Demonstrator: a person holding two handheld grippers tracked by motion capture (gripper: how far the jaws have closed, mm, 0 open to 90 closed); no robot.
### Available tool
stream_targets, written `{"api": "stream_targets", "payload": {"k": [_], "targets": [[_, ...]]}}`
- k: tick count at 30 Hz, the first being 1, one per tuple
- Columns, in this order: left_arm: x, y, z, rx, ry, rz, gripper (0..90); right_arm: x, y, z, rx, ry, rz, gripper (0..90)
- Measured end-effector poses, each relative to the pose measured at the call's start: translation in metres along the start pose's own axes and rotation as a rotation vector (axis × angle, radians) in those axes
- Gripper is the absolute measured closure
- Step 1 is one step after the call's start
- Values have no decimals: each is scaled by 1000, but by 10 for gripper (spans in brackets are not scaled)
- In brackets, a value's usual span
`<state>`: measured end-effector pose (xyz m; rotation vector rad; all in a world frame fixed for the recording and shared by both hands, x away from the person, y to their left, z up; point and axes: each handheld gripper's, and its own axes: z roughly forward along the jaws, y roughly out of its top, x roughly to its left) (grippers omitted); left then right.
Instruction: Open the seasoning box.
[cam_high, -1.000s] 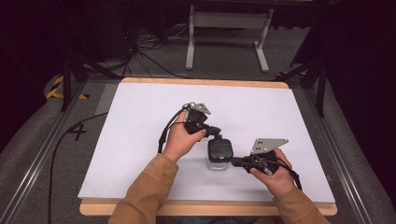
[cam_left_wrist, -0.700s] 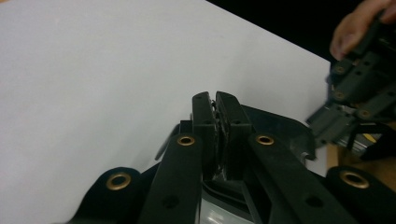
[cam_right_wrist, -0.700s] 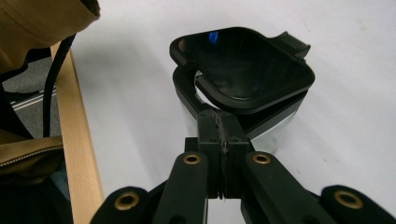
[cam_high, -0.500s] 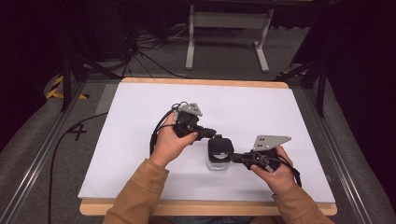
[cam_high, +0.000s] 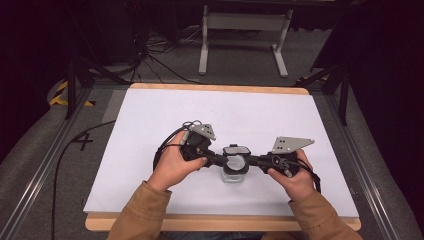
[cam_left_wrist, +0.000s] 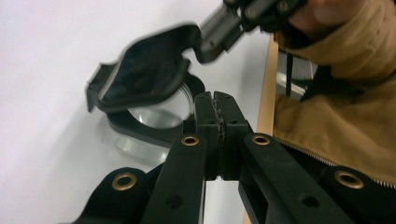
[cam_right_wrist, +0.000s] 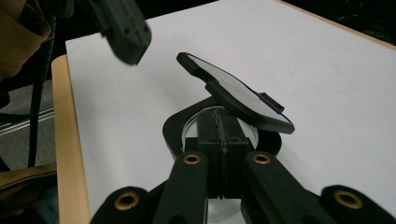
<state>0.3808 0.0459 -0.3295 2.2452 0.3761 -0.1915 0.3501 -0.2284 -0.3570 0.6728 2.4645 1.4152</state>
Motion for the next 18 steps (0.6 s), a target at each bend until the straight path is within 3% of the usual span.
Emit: {"api": "stream_targets", "payload": {"k": [3, 7, 18], "targets": [[-2, 1, 10, 48, -1, 8, 890, 0, 1, 0, -6, -2, 3, 900], [-1, 2, 21, 57, 25, 8, 887, 0, 1, 0, -15, -7, 1, 900], [3, 8, 19, -46, 116, 14, 896, 1, -2, 0, -5, -15, 9, 900]]}}
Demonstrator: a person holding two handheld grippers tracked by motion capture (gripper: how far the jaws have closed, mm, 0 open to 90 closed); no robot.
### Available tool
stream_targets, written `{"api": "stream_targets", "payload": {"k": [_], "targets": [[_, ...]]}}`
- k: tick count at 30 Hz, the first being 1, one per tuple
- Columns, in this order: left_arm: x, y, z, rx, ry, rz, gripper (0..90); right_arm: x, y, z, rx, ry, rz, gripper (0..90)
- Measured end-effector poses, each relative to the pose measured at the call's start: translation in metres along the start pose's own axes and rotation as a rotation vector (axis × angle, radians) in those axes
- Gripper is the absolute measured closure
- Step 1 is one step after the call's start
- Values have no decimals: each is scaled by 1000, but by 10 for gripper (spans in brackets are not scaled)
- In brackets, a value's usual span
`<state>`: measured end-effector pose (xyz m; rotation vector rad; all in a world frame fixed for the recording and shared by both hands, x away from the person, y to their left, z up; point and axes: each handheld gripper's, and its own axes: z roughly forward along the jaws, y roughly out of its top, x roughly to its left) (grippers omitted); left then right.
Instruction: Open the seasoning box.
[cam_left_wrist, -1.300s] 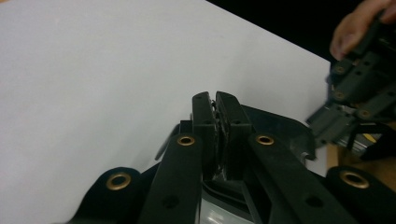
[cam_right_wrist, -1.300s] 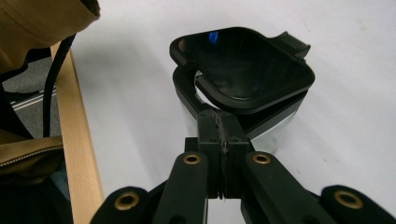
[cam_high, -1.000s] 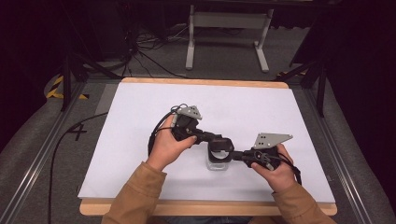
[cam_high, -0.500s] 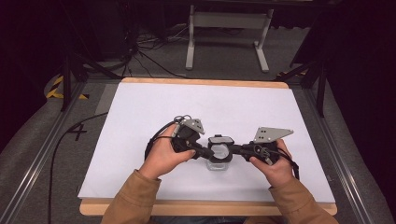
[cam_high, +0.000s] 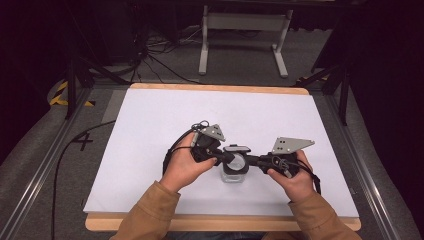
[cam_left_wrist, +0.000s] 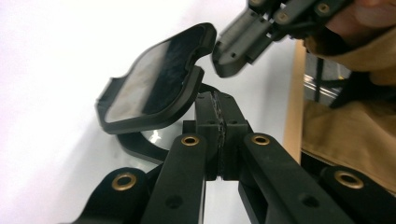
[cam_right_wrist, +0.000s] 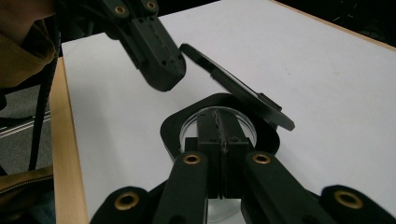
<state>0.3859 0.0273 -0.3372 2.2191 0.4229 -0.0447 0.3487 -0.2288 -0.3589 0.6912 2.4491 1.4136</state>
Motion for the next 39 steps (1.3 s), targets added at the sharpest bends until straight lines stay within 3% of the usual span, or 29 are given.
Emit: {"api": "stream_targets", "payload": {"k": [12, 15, 19, 25, 29, 34, 39], "targets": [[7, 6, -12, -141, 43, -14, 897, 7, -12, 17, 81, 1, -14, 900], [10, 6, -13, -150, 45, -18, 897, 6, -13, 17, 72, 4, -8, 900], [13, 7, -13, -178, 84, -23, 898, 6, -15, 16, 62, 6, -12, 900], [19, 7, -12, -202, 108, -33, 899, 6, -18, 16, 47, 5, -20, 900], [24, 7, -11, -239, 129, -56, 898, 6, -19, 16, 35, 8, -17, 900], [30, 6, -8, -253, 141, -81, 898, 6, -20, 16, 28, 4, -20, 900], [33, 6, -6, -246, 179, -70, 899, 6, -22, 15, 19, 4, -19, 900]]}}
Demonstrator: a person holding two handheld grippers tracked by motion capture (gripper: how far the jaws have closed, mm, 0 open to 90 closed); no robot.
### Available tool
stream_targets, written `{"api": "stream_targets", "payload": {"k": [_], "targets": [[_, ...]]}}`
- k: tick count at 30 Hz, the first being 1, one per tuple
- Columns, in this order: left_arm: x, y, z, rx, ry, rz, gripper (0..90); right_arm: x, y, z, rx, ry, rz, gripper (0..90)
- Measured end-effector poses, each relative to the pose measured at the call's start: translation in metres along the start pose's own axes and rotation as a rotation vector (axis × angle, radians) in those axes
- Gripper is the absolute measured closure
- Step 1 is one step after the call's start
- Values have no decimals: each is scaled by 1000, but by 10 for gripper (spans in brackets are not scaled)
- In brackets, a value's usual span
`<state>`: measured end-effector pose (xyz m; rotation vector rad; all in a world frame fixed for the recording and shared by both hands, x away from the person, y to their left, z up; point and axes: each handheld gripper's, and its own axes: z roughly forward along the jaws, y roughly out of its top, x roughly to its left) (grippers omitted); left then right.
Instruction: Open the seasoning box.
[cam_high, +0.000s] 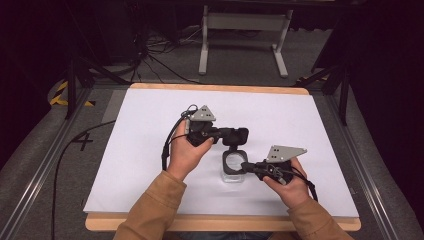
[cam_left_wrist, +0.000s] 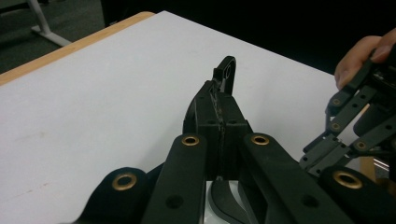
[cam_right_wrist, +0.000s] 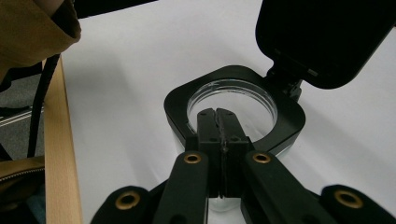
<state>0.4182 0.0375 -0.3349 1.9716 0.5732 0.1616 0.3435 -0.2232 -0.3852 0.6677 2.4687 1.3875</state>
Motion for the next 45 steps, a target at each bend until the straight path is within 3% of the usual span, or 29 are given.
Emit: {"api": "stream_targets", "payload": {"k": [9, 16, 19, 25, 31, 38, 45], "targets": [[4, -1, 5, -6, 32, -2, 899, 1, -3, 0, -20, -8, -4, 900], [6, -2, 12, -5, 17, 6, 900, 2, -4, 0, -28, -18, -2, 900], [6, -2, 12, -12, 14, -8, 900, 3, -4, 0, -31, -22, -2, 900], [2, -1, 8, 2, -4, -5, 897, 4, -3, 0, -26, -27, -6, 900], [-5, 0, -5, 8, -45, -9, 830, 3, 2, -6, 9, -57, -30, 890], [-8, 2, -37, 28, -30, -15, 707, -11, 8, -24, -30, -91, 0, 834], [-10, -10, -56, 51, 27, -30, 652, -27, 15, -40, -38, -112, 27, 774]]}}
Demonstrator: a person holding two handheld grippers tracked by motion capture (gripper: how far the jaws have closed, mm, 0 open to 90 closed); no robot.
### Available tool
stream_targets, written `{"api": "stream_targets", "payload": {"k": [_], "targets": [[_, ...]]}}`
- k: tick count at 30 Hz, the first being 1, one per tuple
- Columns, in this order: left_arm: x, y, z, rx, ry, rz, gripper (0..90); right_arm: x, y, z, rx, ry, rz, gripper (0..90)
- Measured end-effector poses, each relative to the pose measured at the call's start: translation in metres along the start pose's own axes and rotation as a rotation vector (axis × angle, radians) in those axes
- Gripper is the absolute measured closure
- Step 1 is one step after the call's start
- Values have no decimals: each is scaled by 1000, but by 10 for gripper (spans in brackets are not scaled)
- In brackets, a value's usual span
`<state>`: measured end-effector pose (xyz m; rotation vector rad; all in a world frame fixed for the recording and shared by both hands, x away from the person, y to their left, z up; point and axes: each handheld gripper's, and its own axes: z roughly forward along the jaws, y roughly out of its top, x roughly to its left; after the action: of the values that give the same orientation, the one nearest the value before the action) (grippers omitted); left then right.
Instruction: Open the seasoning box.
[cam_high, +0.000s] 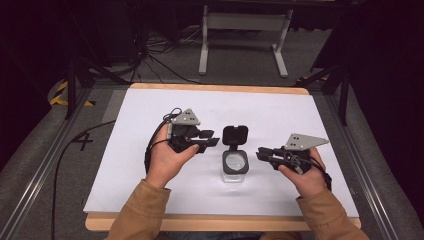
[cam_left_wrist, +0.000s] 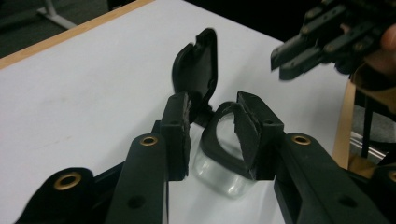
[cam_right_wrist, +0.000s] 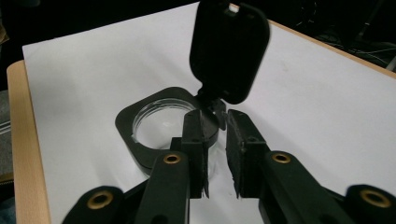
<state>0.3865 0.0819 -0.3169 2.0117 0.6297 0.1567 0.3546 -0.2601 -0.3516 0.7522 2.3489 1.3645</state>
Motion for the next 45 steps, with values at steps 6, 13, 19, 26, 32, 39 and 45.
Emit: {"api": "stream_targets", "payload": {"k": [6, 13, 19, 26, 32, 39, 45], "targets": [[7, -14, -18, 37, 58, -29, 609, -18, 5, -11, -3, -27, 37, 719], [20, -29, -30, 93, 138, -65, 510, -37, 5, -14, -4, -46, 78, 660], [33, -39, -32, 140, 169, -108, 479, -51, 0, -14, 36, -82, 124, 621], [59, -61, -25, 193, 179, -158, 427, -77, -19, -9, 119, -145, 170, 538], [74, -75, -19, 199, 185, -193, 388, -91, -33, -3, 154, -167, 210, 500], [89, -91, -8, 220, 170, -237, 379, -104, -51, 3, 188, -169, 261, 474], [97, -100, 0, 261, 163, -260, 348, -112, -66, 12, 233, -191, 281, 473]]}}
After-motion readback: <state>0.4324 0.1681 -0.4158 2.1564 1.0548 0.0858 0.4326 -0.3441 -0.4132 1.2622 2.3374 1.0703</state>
